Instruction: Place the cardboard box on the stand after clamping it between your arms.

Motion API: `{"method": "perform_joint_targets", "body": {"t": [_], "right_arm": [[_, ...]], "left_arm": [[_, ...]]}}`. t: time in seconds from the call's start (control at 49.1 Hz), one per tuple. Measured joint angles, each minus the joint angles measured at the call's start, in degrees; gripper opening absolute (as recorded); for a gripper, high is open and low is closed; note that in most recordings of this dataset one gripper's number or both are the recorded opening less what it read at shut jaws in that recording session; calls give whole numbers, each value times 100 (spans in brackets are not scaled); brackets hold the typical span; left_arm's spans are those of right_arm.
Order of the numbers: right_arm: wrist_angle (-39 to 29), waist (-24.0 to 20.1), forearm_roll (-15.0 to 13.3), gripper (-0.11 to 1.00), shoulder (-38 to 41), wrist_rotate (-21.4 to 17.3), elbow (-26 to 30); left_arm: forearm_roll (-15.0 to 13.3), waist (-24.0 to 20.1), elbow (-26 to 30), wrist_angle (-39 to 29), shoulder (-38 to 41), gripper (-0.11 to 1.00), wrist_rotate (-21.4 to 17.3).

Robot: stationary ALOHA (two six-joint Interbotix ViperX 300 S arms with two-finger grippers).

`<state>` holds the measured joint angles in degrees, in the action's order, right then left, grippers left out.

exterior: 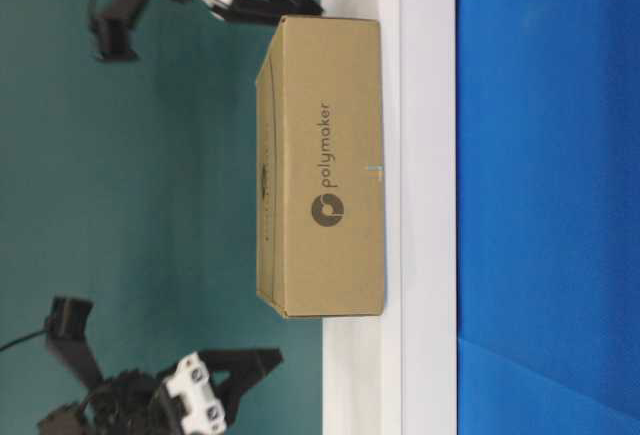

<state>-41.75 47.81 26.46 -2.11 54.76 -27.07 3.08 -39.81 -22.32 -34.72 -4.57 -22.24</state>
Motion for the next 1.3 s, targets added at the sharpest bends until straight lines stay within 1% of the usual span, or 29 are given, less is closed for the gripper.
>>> {"method": "perform_joint_targets", "body": {"t": [0.102, 0.204, 0.305, 0.366, 0.448, 0.611, 0.692, 0.814, 0.916, 0.977, 1.079, 1.18, 1.302], "right_arm": [[18, 0, 0, 99, -562, -229, -281], [123, 0, 44, 99, -1239, -510, -571], [387, -44, 105, 99, -1881, -800, -896], [615, -220, 123, 99, -2276, -984, -1143], [914, -606, 141, 99, -2707, -1274, -1441], [1503, -1301, 141, 99, -3560, -1960, -1960], [1696, -1512, 141, 99, -4043, -2285, -2188], [1767, -1758, 149, 99, -4746, -2751, -2566], [1828, -2057, 149, 99, -5221, -3146, -2865], [1934, -2276, 149, 99, -5511, -3410, -3015], [2206, -2549, 149, 99, -5924, -3718, -3164], [2514, -2742, 141, 99, -6302, -3876, -3261], [2672, -2813, 149, 99, -6557, -3894, -3349]], "left_arm": [[-9, 9, -264, -18, -404, 84, 114], [-9, 79, -598, 114, -1046, 84, 290], [-9, 439, -1020, 527, -1775, 84, 536], [-9, 694, -1248, 800, -2083, 84, 677], [-18, 1020, -1556, 1055, -2417, 84, 888], [-18, 1802, -2065, 1178, -3217, 84, 1362], [-18, 2101, -2250, 1195, -3577, 84, 1582], [-18, 2461, -2408, 1327, -4104, 83, 1925], [-18, 2725, -2610, 1485, -4518, 81, 2259], [-18, 2839, -2742, 1573, -4676, 81, 2382], [-18, 3032, -3041, 1802, -4922, 81, 2558], [-18, 3199, -3305, 2101, -5124, 81, 2637], [-18, 3199, -3428, 2355, -5265, 81, 2610]]}}
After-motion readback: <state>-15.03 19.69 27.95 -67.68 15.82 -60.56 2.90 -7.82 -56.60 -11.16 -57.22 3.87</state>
